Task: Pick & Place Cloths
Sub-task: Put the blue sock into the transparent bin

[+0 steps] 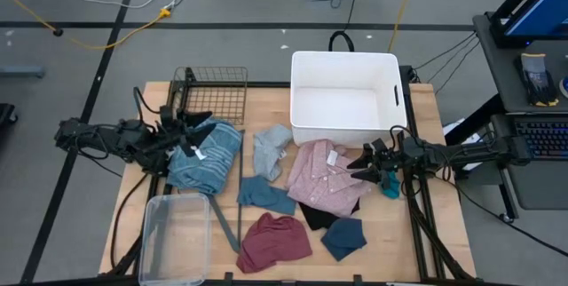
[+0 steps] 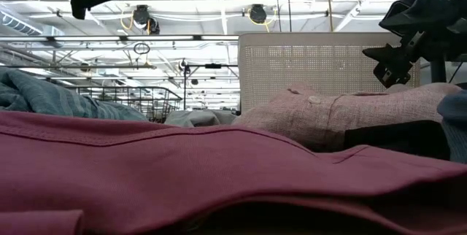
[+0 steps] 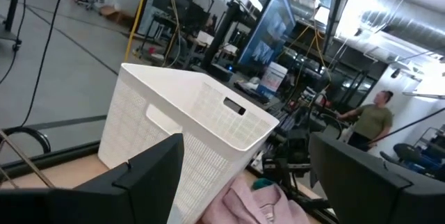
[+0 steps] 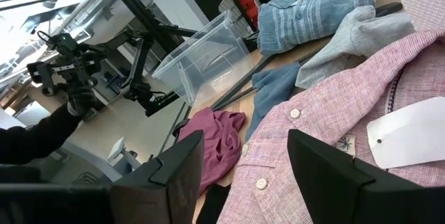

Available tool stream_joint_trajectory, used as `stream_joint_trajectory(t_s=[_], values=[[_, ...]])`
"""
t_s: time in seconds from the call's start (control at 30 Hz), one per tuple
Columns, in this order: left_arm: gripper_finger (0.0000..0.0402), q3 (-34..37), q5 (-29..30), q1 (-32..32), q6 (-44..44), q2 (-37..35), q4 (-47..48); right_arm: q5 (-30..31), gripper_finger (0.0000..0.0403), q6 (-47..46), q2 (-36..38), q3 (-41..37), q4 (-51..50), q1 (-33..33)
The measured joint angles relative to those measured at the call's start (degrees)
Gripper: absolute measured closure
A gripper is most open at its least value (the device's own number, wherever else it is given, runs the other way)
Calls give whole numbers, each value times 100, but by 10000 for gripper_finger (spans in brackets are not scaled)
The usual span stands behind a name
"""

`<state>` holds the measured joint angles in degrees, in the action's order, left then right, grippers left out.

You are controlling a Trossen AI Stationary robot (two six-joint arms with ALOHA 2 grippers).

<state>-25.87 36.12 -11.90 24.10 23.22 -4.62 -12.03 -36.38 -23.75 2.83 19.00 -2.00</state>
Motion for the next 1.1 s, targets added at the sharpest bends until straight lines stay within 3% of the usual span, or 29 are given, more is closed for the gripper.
stream_joint_trajectory(t_s=[0.27, 0.47, 0.7, 1.1], values=[[92, 0, -14, 0, 44, 2, -28, 0, 202, 0, 0, 0, 0, 2], [91, 0, -419, -3, 151, 43, -141, -2, 202, 0, 0, 0, 0, 0], [91, -482, -457, -207, 223, 1171, -32, -2, 202, -2, 0, 0, -4, 2], [91, -2903, -1052, -463, 1247, 3448, 3105, -2, 202, -2, 0, 0, -4, 2]])
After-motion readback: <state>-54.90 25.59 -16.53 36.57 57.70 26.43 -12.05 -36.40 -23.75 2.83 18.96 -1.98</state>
